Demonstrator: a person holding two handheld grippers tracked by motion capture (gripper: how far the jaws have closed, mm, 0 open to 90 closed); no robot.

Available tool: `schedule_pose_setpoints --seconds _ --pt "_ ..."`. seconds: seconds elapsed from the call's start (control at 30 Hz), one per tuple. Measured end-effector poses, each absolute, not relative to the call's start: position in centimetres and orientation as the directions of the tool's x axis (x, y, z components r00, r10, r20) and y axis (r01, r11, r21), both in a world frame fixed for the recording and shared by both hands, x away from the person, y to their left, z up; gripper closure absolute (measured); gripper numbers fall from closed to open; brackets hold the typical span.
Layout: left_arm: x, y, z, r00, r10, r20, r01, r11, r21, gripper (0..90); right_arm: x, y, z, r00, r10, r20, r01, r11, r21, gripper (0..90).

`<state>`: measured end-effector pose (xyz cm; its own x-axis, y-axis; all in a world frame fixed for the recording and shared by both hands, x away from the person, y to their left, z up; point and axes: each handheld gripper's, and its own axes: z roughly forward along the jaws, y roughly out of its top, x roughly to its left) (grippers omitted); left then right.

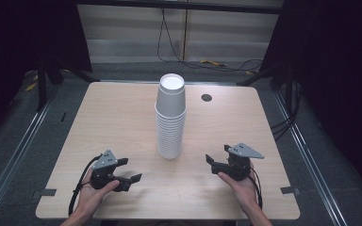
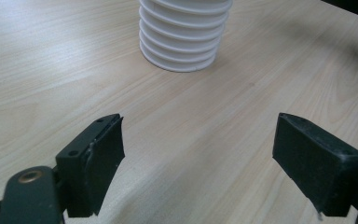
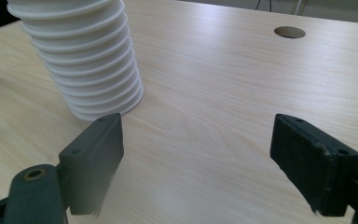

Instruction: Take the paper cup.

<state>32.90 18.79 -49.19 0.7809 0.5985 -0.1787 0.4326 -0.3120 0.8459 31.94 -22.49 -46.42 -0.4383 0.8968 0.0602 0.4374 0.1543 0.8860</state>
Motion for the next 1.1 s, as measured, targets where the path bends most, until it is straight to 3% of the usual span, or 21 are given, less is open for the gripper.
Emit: schedule_pose_setpoints --seconds 0.43,0.57,0.77,0.87,1.1 --pt "33.2 18.7 -49.2 0.779 0.601 -0.181 0.439 -0.317 0.841 16.6 32.5 -21.9 -46.8 -0.521 0.844 0.126 0.445 0.143 0.884 26.9" --pt "33.3 18.7 -49.3 0.775 0.604 -0.186 0.447 -0.317 0.837 16.7 32.5 -21.7 -46.2 -0.521 0.852 0.062 0.408 0.185 0.894 26.3" --pt "33.2 18.6 -49.4 0.779 0.599 -0.184 0.446 -0.324 0.834 16.8 32.5 -21.7 -44.9 -0.539 0.836 0.106 0.409 0.150 0.900 20.2" --pt "33.1 18.6 -49.4 0.779 0.601 -0.179 0.445 -0.329 0.833 16.8 32.5 -21.3 -44.2 -0.532 0.845 0.056 0.394 0.189 0.899 19.8" --pt "32.9 18.5 -49.3 0.785 0.596 -0.170 0.432 -0.330 0.839 16.8 33.5 -20.5 -42.2 -0.538 0.835 0.111 0.409 0.144 0.901 23.2"
